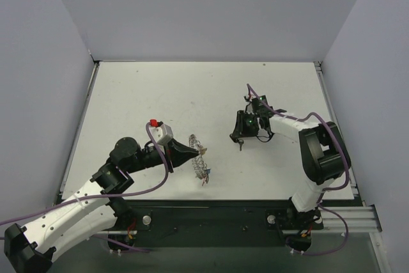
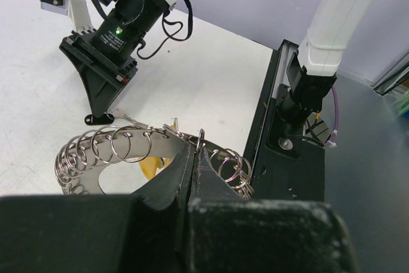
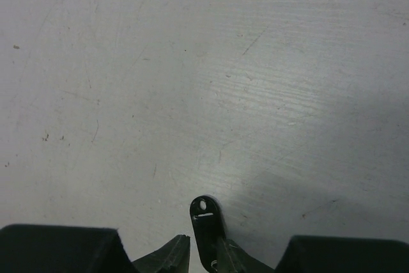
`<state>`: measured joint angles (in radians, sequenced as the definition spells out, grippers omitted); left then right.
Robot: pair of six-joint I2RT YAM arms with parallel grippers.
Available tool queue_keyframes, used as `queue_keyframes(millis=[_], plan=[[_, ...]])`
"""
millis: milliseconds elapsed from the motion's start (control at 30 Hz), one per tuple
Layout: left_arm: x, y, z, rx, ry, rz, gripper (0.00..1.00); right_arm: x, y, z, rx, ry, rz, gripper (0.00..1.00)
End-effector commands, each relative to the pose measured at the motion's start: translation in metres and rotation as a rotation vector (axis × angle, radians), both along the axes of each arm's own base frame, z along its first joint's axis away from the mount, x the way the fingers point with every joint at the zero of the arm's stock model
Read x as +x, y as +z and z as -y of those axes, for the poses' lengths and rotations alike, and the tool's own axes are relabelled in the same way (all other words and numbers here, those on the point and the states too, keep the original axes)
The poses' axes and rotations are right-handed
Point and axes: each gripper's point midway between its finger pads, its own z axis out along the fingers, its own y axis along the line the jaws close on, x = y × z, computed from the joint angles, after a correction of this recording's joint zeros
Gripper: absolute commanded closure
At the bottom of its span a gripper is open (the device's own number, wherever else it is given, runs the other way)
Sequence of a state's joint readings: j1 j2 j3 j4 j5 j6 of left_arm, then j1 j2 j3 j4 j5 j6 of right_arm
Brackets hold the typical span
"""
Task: Put the keys on the keyring
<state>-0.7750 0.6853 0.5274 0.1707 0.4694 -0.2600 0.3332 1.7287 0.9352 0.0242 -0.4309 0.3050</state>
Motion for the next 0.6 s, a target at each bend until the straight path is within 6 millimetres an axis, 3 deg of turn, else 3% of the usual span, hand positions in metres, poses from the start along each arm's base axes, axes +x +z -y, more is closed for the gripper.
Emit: queue_keyframes(millis=[0,67,100,167,367,567], plan=[[-0.001,0.041,0.000,-0.101,-0.011,0.087,1.00,-0.003,0.021,-0.002,0.029,0.032,0.039,0.75],[-0.001,0.042,0.001,-0.102,-0.012,0.087,1.00,-0.004,0.022,-0.002,0.031,0.037,0.043,0.76],[-0.001,0.041,0.001,-0.101,-0.013,0.086,1.00,-0.009,0.021,0.000,0.024,0.037,0.024,0.82],[-0.001,0.039,0.001,-0.099,-0.013,0.082,1.00,-0.012,0.020,0.001,0.018,0.040,0.015,0.87],[-0.002,0.039,0.000,-0.100,-0.013,0.083,1.00,-0.011,0.019,0.003,0.000,0.037,0.021,0.84],[-0.004,0.039,0.000,-0.101,-0.020,0.079,1.00,-0.001,0.029,0.007,-0.018,0.028,0.077,0.46]])
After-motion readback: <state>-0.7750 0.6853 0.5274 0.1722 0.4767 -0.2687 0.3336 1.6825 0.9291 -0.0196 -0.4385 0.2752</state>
